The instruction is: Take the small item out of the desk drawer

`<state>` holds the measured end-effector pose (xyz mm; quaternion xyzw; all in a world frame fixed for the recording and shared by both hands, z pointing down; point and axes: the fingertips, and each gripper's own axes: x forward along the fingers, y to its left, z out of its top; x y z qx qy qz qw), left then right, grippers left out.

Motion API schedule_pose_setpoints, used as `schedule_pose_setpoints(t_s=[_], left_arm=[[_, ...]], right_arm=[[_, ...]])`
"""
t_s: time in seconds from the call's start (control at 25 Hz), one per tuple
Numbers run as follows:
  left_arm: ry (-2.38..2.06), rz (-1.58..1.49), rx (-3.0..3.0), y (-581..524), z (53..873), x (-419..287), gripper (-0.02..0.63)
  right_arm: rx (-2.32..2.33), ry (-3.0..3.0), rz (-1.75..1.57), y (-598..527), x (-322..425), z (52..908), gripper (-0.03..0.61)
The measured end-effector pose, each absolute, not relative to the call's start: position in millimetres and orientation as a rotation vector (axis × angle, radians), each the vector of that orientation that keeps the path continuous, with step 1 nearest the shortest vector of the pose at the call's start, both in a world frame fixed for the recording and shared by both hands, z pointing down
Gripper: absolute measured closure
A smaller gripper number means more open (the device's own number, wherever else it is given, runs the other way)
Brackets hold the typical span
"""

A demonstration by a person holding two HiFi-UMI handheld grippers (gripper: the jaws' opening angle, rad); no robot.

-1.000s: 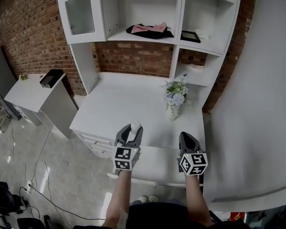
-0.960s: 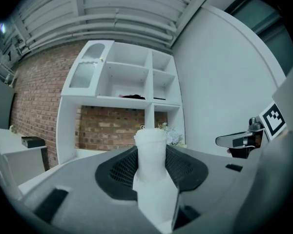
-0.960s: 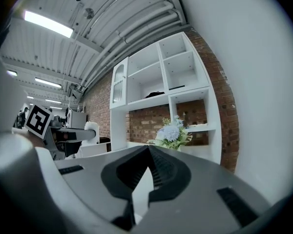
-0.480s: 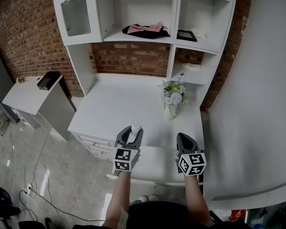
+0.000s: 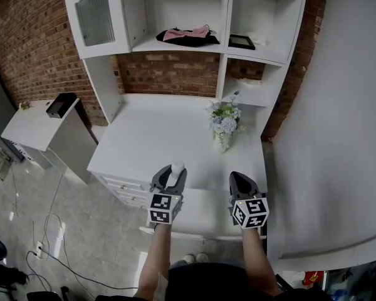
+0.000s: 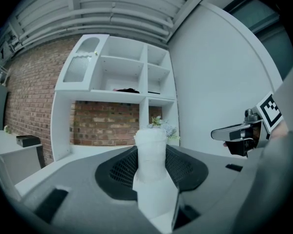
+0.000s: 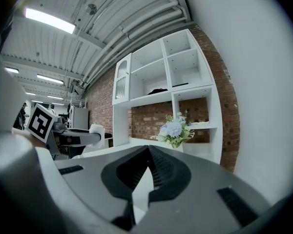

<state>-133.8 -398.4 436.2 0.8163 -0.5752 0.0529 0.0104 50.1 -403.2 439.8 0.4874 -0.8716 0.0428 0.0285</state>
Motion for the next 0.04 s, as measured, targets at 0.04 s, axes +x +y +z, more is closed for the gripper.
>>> schedule_pose_setpoints(t_s=[0.04], left_arm=[[-1.791, 0.17, 2.551, -398.8, 436.6, -132.2, 0.449]], right_arm=[[1.501, -2.69, 0.128, -403.3, 49.7, 439.3, 0.581]])
